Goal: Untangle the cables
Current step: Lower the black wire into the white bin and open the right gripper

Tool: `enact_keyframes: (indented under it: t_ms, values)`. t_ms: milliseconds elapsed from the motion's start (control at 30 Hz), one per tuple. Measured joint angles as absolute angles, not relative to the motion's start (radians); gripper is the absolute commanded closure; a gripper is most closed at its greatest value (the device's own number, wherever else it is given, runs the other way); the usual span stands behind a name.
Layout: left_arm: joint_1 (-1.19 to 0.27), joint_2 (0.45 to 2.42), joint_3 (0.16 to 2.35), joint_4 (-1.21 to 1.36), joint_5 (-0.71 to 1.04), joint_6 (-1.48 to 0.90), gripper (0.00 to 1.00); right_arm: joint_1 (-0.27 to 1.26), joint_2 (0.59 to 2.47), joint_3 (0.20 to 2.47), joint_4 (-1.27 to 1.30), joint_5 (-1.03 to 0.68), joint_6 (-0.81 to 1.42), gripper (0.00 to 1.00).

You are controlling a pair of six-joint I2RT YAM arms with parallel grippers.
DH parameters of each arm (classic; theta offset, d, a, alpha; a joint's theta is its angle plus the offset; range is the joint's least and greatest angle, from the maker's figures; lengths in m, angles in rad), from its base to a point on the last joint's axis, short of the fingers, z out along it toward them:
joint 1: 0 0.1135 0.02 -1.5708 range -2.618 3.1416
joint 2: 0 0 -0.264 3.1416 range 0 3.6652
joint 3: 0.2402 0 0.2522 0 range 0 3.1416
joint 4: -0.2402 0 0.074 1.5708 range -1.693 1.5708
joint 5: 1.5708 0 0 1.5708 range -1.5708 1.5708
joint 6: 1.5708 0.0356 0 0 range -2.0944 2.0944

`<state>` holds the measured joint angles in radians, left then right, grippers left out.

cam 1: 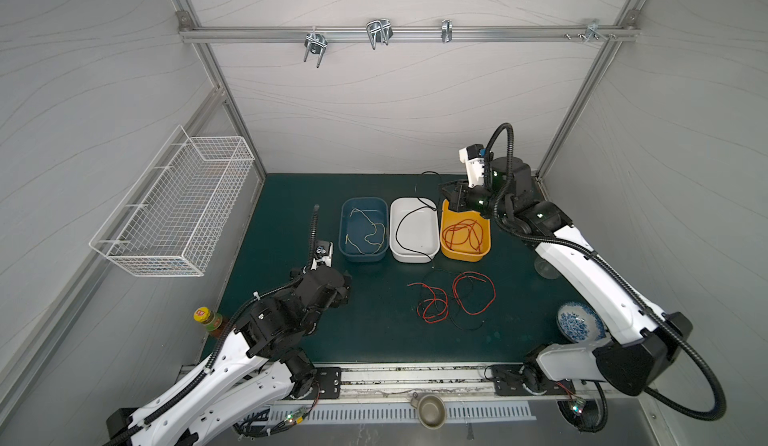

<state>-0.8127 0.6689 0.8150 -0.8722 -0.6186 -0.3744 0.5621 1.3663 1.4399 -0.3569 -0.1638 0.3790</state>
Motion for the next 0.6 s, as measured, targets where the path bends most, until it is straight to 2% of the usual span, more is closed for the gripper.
enact_keyframes:
  t_ms: [600]
  values:
    - [-0.813,0.667,0.790,-0.836,-0.617,-0.363,0.04,0.561,1.644,1.446,-0.214,-0.050,0.377,1.00]
